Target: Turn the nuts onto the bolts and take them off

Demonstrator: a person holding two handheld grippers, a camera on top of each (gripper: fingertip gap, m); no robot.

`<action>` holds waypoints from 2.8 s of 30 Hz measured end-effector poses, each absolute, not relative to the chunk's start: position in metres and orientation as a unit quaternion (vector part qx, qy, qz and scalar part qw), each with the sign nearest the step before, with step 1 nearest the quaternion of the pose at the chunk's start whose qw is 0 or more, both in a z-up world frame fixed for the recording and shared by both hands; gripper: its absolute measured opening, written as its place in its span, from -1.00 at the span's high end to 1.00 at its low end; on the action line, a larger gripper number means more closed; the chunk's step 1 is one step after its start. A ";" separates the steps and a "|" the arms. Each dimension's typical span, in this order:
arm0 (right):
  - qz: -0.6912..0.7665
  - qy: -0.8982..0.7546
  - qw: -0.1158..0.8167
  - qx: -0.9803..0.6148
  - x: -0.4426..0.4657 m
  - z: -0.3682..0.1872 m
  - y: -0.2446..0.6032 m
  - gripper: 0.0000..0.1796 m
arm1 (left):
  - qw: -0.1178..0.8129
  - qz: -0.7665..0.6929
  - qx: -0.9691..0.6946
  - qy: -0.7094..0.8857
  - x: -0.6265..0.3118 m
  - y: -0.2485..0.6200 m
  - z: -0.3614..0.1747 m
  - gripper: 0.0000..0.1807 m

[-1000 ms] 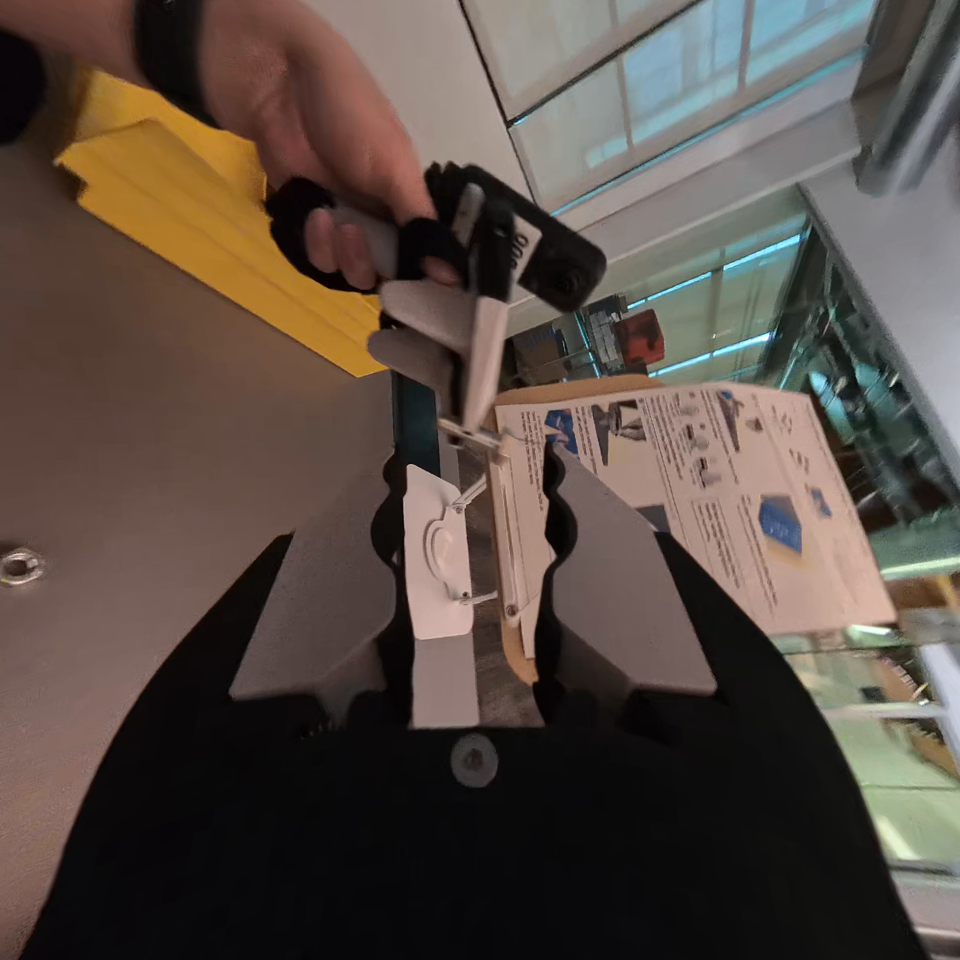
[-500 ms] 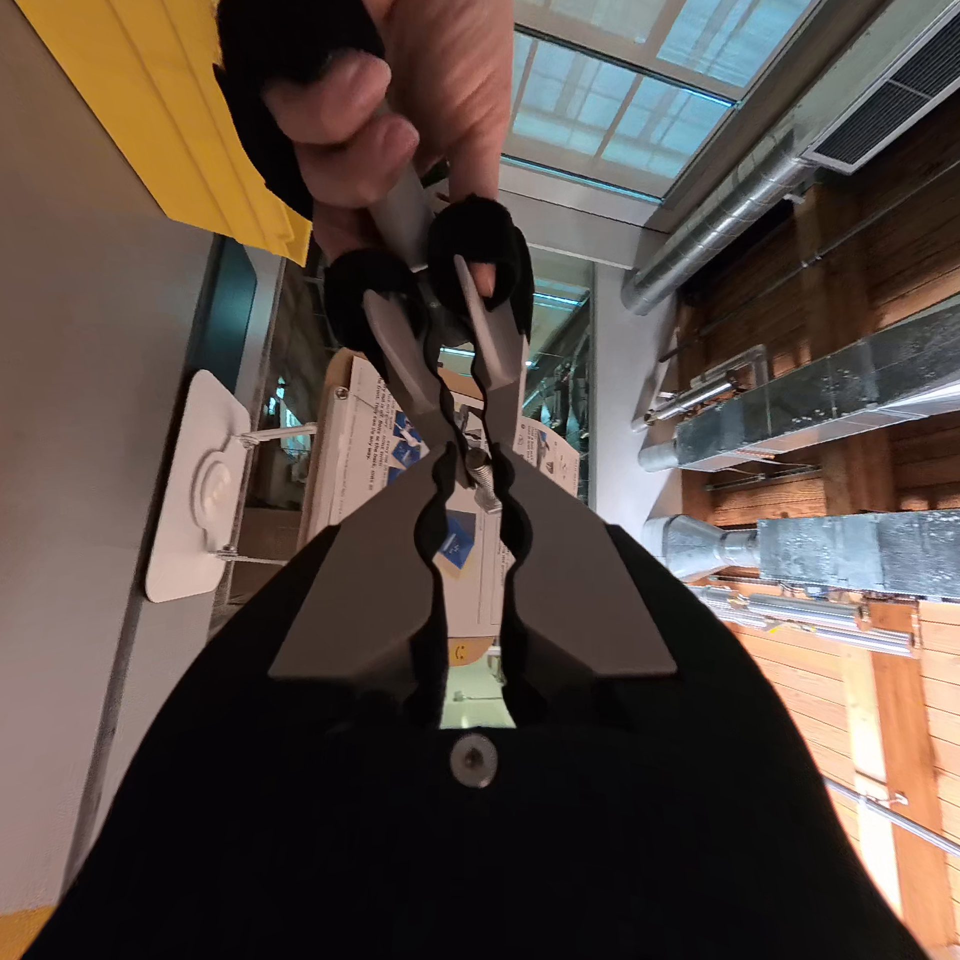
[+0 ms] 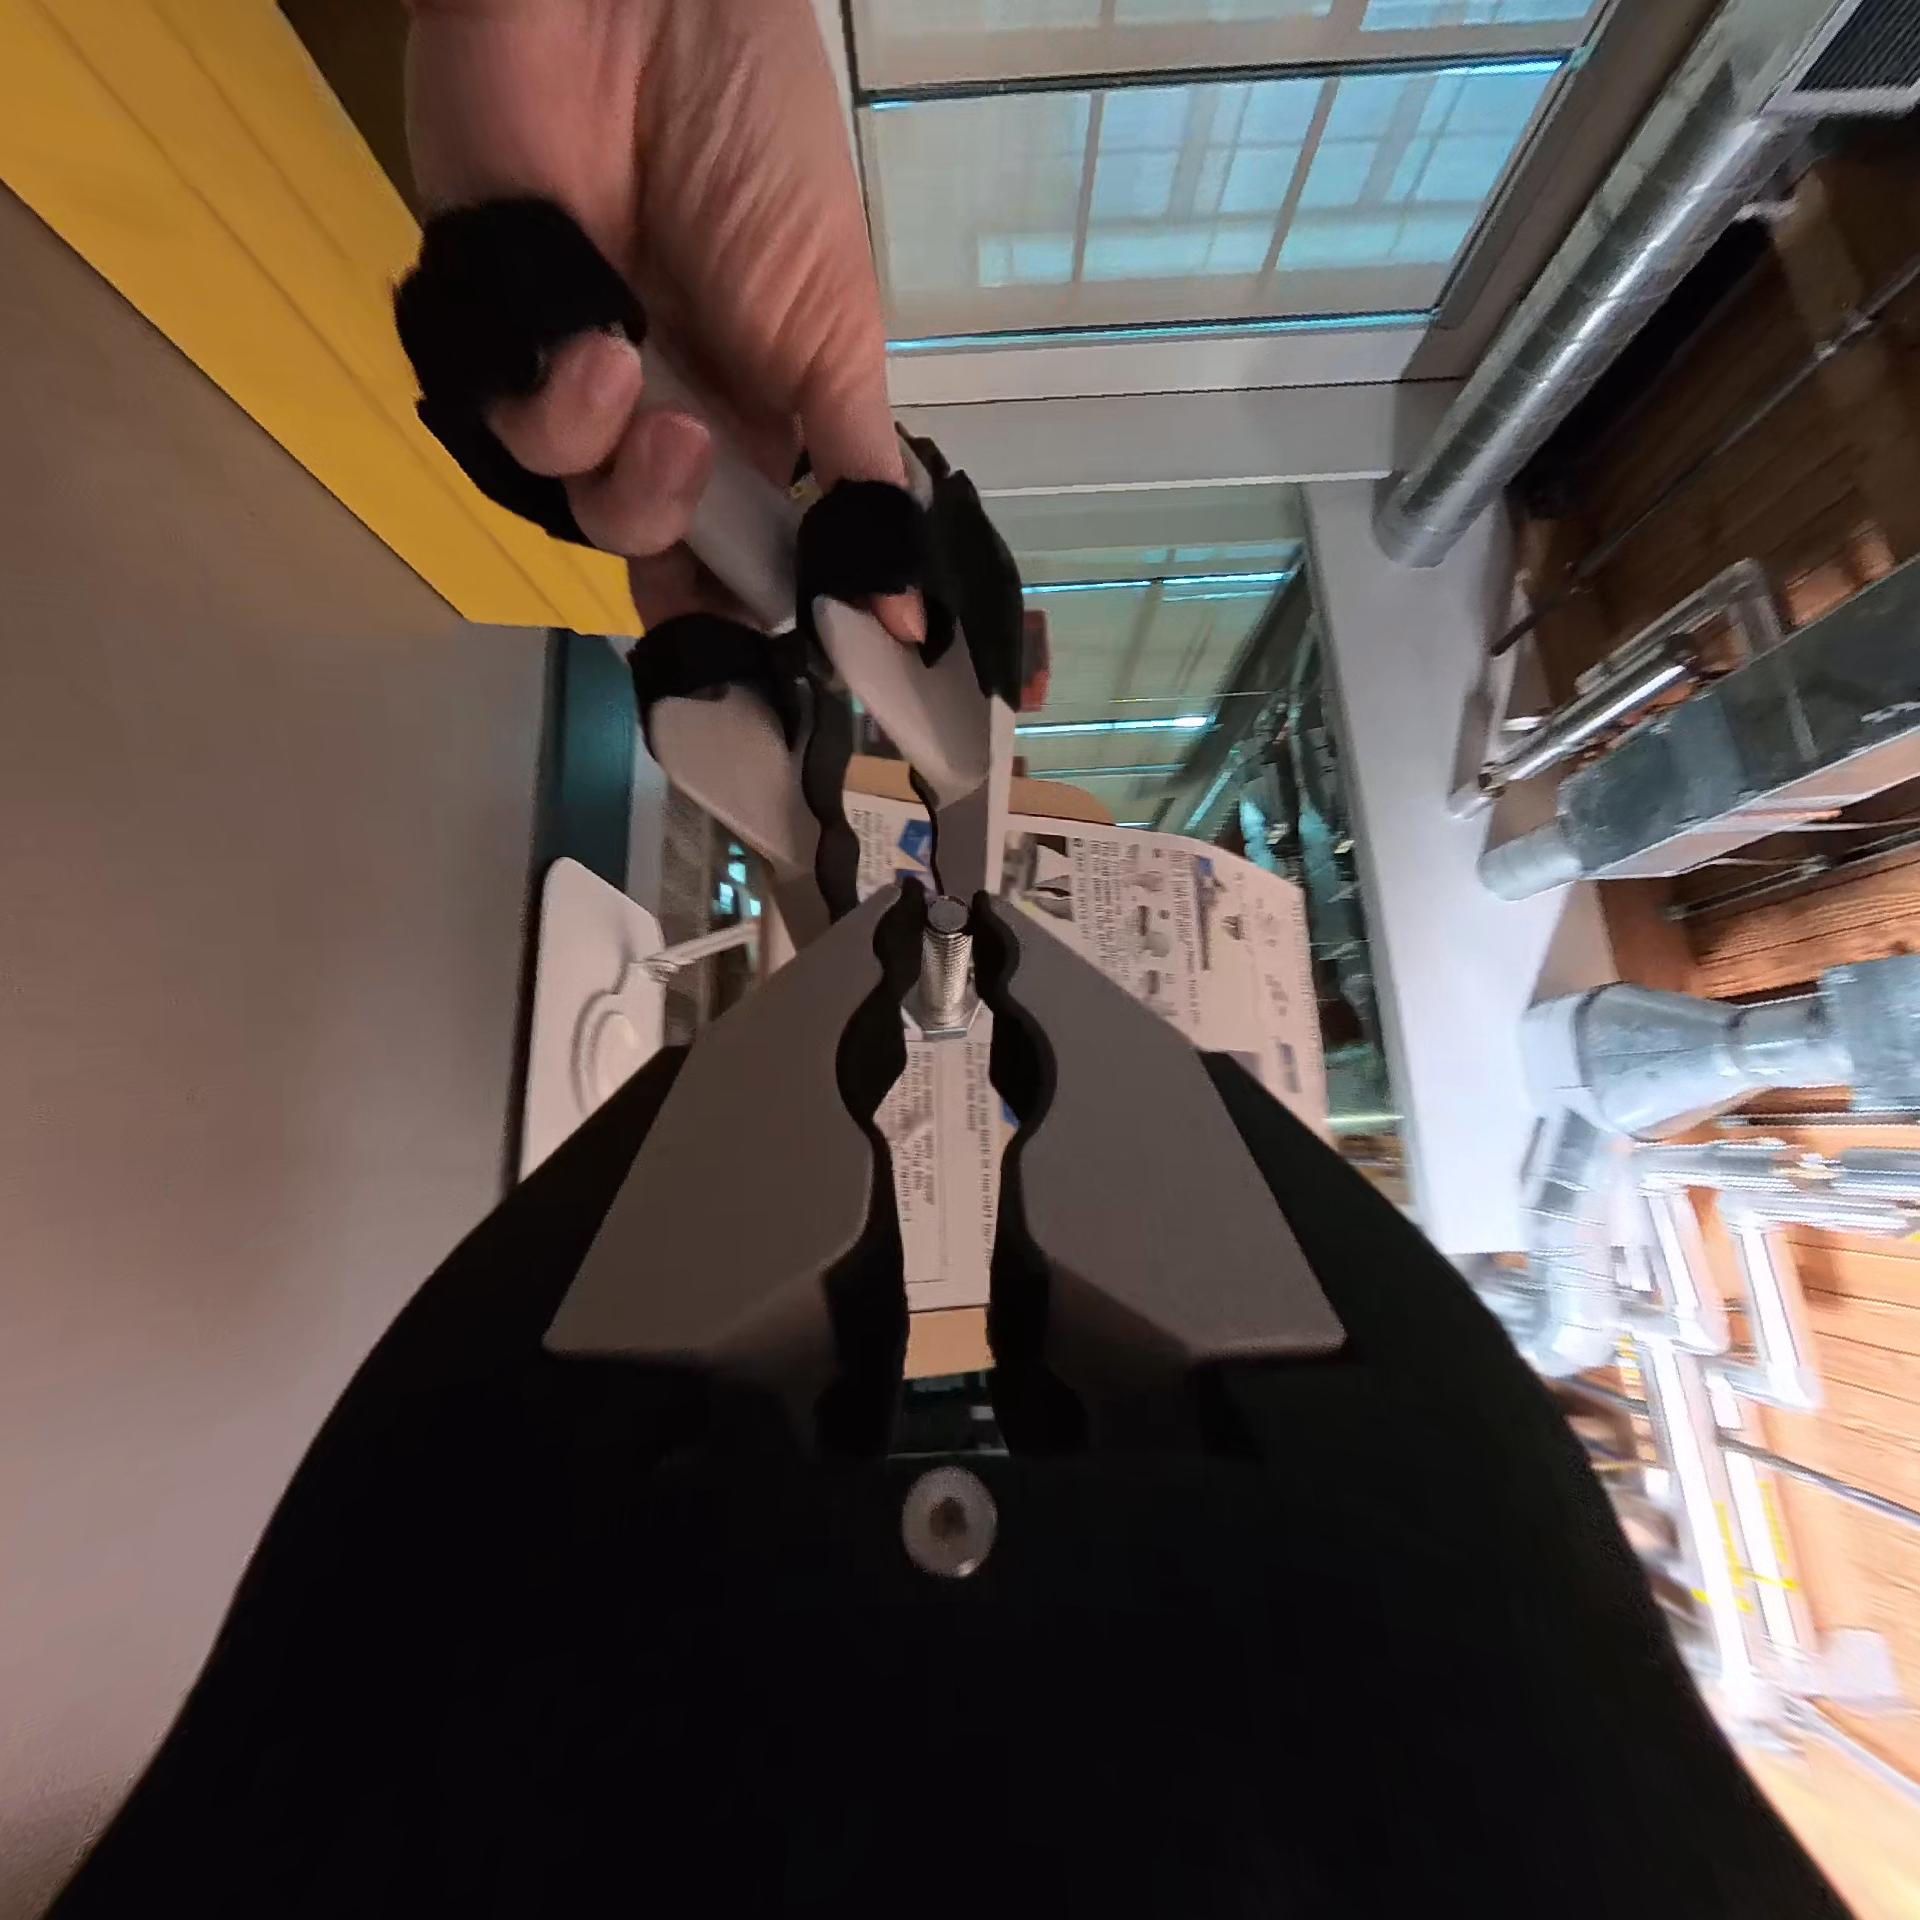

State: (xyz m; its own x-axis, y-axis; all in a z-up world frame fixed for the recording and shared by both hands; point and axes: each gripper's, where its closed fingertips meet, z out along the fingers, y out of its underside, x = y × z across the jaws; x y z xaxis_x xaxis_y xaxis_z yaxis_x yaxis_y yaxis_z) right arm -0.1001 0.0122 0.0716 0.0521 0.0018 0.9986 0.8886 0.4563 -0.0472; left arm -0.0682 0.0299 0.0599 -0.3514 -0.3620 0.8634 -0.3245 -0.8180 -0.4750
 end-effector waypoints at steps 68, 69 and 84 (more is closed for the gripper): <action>0.370 -0.464 0.505 -0.627 -0.084 0.086 -0.045 0.91 | 0.329 -0.515 -0.408 0.679 -0.064 -0.056 0.043 0.61; 0.371 -0.468 0.502 -0.626 -0.085 0.085 -0.046 0.91 | 0.328 -0.523 -0.400 0.677 -0.064 -0.058 0.045 0.63; 0.371 -0.475 0.507 -0.616 -0.086 0.086 -0.047 0.91 | 0.334 -0.515 -0.394 0.684 -0.064 -0.060 0.046 0.82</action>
